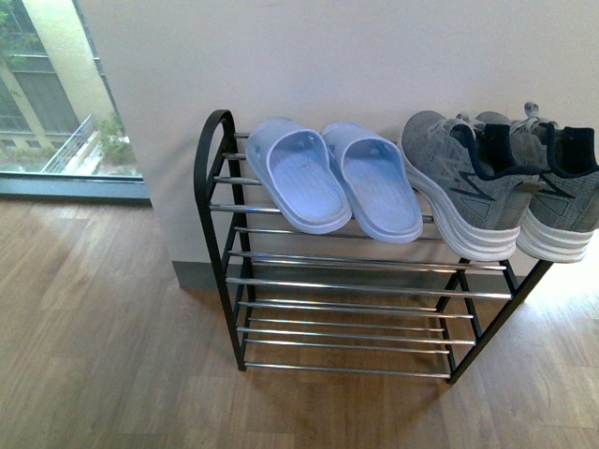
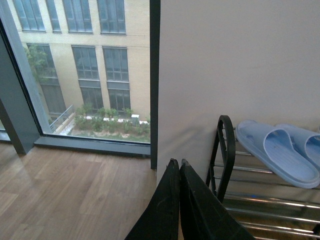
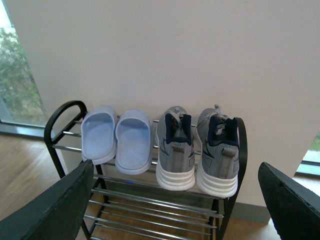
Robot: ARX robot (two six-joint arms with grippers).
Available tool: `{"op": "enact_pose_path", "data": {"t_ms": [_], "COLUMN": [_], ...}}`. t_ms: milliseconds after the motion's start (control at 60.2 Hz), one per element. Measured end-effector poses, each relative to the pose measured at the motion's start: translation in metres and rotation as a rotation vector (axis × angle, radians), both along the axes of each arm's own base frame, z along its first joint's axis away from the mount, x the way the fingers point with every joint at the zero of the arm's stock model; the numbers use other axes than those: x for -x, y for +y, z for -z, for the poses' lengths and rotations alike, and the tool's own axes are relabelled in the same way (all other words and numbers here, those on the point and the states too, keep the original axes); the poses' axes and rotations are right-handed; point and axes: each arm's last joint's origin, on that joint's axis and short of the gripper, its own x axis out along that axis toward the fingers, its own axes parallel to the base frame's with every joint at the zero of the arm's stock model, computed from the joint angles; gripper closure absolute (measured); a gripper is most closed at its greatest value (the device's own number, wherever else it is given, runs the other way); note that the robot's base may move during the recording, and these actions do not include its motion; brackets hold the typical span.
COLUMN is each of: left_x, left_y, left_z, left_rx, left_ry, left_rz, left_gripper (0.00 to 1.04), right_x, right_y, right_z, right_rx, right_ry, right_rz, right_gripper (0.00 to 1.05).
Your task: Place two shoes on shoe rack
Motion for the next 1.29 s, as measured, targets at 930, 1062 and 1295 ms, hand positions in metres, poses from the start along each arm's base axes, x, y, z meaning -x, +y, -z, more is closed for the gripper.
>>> {"op": "enact_pose_path", "data": {"t_ms": [930,1062,1295], "left_x": [0.0001,0.0001,0.0001], "left_y": [0.0000,0.0000,0.0000], "left_z": [-0.0002,-0.0002,-0.0001], "left_rx": [0.000,0.000,0.000], "left_ry": [-0.002,-0.002,-0.001], "left_rz": [0.000,0.001,0.000], "left_gripper": [0.09,0.09,0.09], "right_x": [0.0000,0.0000,0.0000], "right_y": [0.0000,-0.0001,0.0000], "right_z": [-0.0001,0.0001,0.0001], "right_rx": [0.000,0.000,0.000], "right_ry": [0.000,0.001,0.001], "right_rz": [0.000,0.002,0.000], "right_gripper": [0.09,0.09,0.09]}}
